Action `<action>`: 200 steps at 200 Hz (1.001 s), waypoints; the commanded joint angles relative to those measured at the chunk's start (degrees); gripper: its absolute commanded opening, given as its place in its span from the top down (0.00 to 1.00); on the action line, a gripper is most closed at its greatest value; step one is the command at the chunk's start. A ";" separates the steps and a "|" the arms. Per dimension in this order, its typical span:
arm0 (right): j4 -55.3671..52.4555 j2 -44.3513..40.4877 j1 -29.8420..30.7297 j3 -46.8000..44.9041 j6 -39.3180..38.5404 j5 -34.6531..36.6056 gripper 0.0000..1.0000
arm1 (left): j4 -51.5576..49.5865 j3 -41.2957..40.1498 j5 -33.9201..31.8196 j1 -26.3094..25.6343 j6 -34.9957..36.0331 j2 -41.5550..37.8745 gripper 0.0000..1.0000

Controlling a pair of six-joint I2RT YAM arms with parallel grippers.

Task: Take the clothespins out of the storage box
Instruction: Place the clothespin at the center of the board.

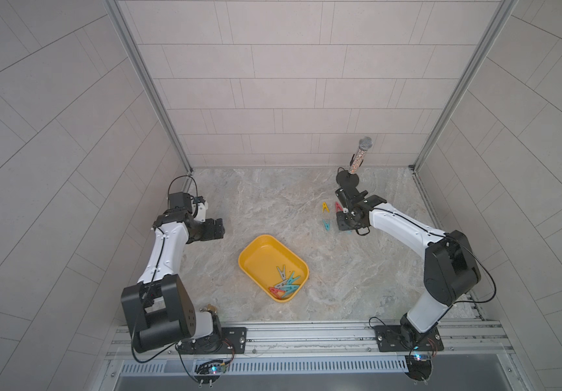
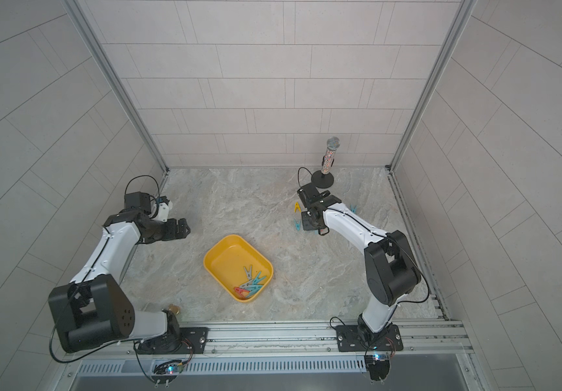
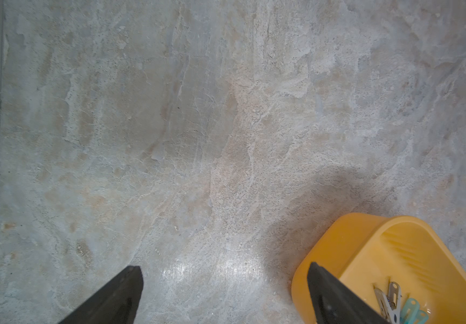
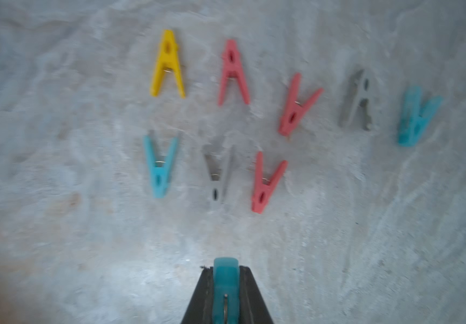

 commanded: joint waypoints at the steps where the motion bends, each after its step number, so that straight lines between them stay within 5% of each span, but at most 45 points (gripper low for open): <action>1: -3.12 0.81 -2.44 0.10 0.00 7.57 0.98 | -0.41 0.99 0.39 0.49 -0.06 -0.77 0.00; 31: -4.09 4.29 -4.99 1.75 -1.06 14.42 0.98 | -0.38 0.99 0.43 0.45 -0.08 -0.88 0.00; 200: -8.03 25.80 -7.28 17.05 -3.11 24.38 0.93 | -0.58 1.08 0.90 0.61 -0.24 -1.31 0.00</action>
